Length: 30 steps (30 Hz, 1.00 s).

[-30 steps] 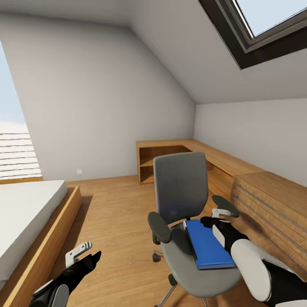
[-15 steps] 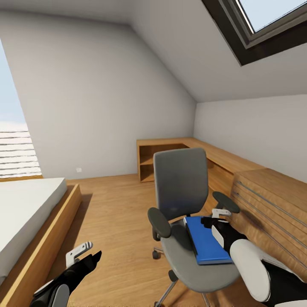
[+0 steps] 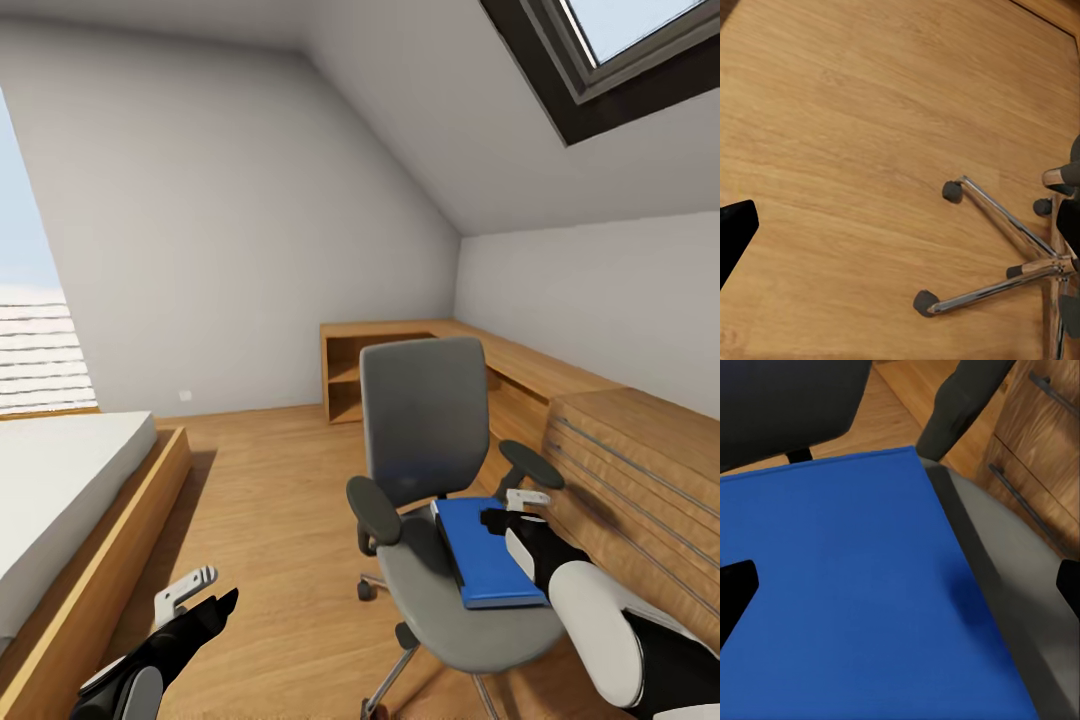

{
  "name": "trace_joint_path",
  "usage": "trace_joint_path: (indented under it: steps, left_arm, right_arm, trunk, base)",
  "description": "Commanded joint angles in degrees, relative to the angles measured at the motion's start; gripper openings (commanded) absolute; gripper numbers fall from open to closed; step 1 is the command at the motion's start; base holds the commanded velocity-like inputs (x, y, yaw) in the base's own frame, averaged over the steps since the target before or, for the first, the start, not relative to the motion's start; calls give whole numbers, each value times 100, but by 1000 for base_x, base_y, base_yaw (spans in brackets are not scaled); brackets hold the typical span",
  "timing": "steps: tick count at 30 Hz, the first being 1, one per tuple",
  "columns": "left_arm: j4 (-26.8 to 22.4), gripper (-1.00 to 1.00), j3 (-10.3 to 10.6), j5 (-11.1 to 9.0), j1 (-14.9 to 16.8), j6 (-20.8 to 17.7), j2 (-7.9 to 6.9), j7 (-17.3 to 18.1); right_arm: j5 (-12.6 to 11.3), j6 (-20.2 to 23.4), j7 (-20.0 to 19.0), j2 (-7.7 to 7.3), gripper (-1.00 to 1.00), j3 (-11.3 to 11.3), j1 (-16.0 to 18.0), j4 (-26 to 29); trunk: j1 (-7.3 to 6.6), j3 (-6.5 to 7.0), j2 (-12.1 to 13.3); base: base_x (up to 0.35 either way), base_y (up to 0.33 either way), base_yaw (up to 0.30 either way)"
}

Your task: In the bedroom, organize the workspace by keeping the computer under the desk, ensuring the monitor is on the desk, placing the keyboard on the desk next to the monitor, placing the mouse on the desk next to the keyboard, moving the folder from the swivel chair onto the desk next to the mouse, stacking the notebook on top of the folder with the pen on top of the notebook, and positioning the swivel chair next to the desk.

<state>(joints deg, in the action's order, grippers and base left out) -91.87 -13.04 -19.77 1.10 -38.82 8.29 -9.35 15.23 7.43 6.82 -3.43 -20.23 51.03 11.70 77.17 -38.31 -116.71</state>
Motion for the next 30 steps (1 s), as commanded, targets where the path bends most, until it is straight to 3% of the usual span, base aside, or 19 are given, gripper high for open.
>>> trace_joint_path:
  steps: [1, 9, 21, 26, 30]
  left_arm:
    - [-7, 100, -6, -62, 5, -28, 4, -40]
    - [-7, 100, -6, -62, 5, -29, 4, -40]
    - [-7, 100, -14, -62, 5, -35, -2, -33]
    - [0, 100, -22, -62, 5, -31, -3, -11]
    - [2, 100, -23, -62, 5, -30, -3, -2]
  right_arm:
    - [54, 28, -5, -19, 100, -31, 4, 6]
    - [-15, 40, -67, -247, 100, -72, 4, 0]
    - [-521, 61, -697, -583, 100, -255, 5, 17]
    - [-751, 57, -740, -629, 100, -254, 4, 25]
    - [-770, 57, -744, -630, 100, -253, 4, 20]
  trunk:
    - [22, -25, -45]
    - [88, -79, -165]
    - [88, -79, -165]
    - [88, -79, -165]
    - [88, -79, -165]
  base:
    - [0, 0, 0]
    - [0, 0, 0]
    - [0, 0, 0]
    - [0, 0, 0]
    - [0, 0, 0]
